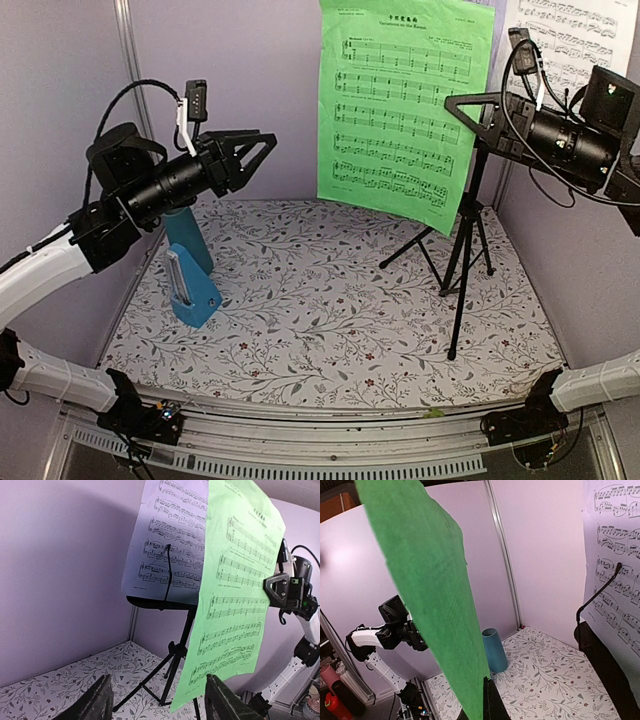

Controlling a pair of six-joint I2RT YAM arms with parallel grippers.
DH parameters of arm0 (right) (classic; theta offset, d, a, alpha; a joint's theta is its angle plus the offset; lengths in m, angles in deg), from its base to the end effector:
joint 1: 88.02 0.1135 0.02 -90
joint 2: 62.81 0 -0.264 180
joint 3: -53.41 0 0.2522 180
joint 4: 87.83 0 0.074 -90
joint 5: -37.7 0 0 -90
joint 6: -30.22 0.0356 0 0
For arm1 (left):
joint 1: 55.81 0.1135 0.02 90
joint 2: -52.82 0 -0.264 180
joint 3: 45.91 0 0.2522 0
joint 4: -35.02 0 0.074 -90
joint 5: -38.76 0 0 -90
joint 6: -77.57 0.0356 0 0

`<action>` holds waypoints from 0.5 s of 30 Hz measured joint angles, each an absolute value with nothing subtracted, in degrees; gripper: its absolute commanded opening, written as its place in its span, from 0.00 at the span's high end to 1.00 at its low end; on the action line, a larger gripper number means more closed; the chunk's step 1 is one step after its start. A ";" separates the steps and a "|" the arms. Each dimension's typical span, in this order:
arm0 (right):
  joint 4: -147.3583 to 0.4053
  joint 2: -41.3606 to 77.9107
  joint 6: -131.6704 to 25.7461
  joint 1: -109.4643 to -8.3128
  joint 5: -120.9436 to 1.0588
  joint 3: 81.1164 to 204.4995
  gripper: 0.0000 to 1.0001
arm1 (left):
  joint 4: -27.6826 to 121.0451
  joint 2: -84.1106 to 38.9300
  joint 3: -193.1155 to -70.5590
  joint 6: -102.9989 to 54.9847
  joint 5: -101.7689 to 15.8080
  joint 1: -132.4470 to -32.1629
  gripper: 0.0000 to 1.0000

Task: Set up the instrument practice props
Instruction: Adjust the music stand at the center of the board.

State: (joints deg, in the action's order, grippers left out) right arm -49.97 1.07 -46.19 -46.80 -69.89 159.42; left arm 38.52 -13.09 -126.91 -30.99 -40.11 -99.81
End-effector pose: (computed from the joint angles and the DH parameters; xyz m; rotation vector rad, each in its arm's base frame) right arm 0.1422 0.1389 0.5278 -0.6257 1.4543 0.9889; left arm 0.1840 -0.1873 0.4420 0.4856 1.3690 -1.0382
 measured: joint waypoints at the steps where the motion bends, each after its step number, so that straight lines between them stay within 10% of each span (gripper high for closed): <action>1: -49.62 0.81 -46.59 -46.80 -69.25 159.86 1.00 | 38.41 -13.18 -126.91 -30.84 -41.02 -100.58 0.36; 15: -45.19 -3.96 -50.70 -46.83 -62.21 164.34 1.00 | 37.10 -20.00 -131.04 -29.36 -51.78 -108.71 0.38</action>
